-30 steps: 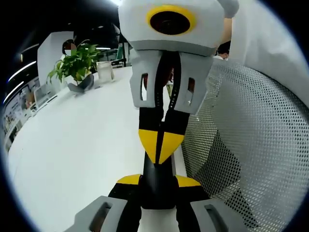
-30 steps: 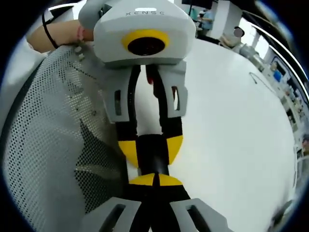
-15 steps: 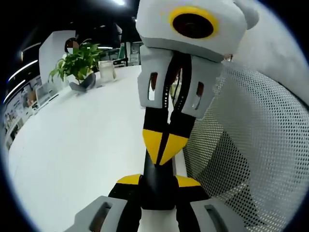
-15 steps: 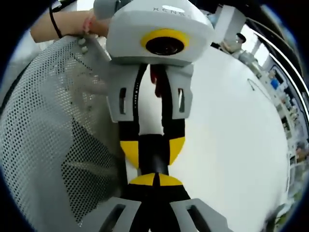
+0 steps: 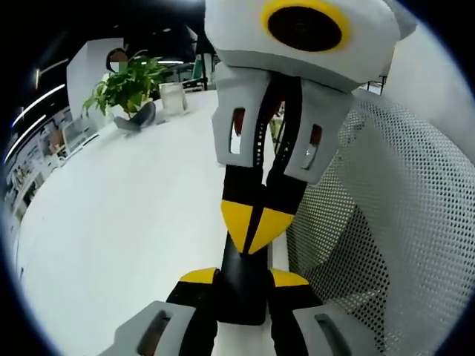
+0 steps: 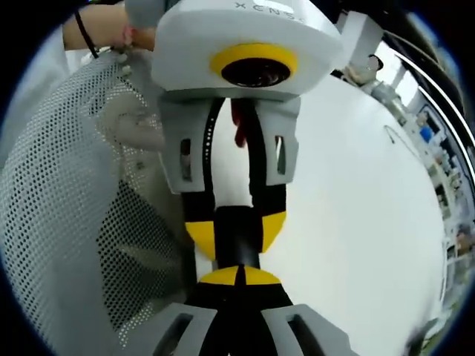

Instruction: Press the specified remote control buttons in sequence, fully releasing each button before pressing the next.

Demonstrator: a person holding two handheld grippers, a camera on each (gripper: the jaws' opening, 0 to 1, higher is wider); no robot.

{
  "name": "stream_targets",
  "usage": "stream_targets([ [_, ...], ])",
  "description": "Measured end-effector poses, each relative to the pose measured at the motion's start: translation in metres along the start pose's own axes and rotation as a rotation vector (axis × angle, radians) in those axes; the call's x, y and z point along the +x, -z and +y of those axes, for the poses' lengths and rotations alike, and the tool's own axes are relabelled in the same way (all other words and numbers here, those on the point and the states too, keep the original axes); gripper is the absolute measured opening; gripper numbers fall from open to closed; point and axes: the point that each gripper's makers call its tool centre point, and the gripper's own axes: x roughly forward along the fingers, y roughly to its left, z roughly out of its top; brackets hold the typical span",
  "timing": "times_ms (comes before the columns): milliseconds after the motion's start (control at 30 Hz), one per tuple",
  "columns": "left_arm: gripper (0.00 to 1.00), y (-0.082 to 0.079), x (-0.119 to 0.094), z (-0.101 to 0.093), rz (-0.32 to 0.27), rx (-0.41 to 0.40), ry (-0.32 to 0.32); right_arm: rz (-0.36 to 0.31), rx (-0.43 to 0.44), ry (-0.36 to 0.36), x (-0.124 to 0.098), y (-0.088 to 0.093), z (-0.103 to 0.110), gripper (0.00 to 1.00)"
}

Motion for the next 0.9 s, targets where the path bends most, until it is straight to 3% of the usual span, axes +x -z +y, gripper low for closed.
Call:
stream_targets([
  [67,0.25,-0.0002,-0.0003,0.0001,-0.003,-0.014,-0.012,-0.038,0.04,0.01,-0.0006,-0.0017,-0.0002,0.0],
  [167,0.25,-0.0005,-0.0004,0.0003,-0.007,-0.022,-0.017,-0.051,0.028,0.009,-0.0011,-0.0011,0.0007,0.0],
  [700,0.26,-0.0005,-0.0006,-0.0004,0.001,-0.036,-0.027,-0.05,0.024,-0.012,-0.0012,-0.0027,0.002,0.0],
  [900,0.25,0.0006,-0.002,-0.001,-0.023,-0.023,-0.02,-0.113,0.129,-0.027,-0.0027,-0.0028,-0.0005,0.0],
])
